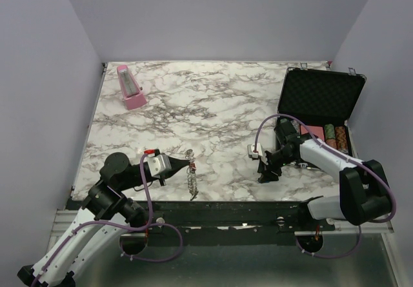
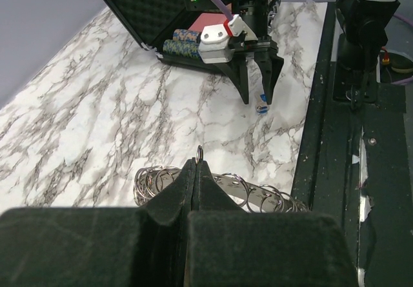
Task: Put the keys on the keyring
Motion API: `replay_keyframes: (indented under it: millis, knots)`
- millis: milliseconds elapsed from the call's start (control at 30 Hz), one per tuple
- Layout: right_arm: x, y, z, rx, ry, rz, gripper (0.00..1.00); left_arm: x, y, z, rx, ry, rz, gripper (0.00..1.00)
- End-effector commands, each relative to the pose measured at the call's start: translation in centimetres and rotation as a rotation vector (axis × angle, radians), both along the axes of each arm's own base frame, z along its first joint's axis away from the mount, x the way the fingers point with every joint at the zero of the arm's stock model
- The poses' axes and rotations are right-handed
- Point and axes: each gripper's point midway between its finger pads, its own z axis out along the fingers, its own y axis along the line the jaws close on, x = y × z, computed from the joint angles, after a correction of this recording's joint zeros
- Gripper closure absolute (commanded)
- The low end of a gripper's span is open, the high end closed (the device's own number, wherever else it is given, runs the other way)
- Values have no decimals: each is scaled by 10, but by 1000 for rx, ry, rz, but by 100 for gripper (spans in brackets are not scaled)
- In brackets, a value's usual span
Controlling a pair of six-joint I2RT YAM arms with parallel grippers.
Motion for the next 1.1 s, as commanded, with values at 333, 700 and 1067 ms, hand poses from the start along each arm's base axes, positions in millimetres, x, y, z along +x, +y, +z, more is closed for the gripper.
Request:
replay_keyframes:
  millis: [333,700,1067]
  knots:
    - [-3,-6,-9,-32,23,10,55,3,1,5,0,-29,7,100]
    - [-3,-2,-7,-16,28,17,59,3,0,4,2,-25,7,100]
    - [-1,1,-10,-29,27,14,63,4,0,4,1,-22,7,100]
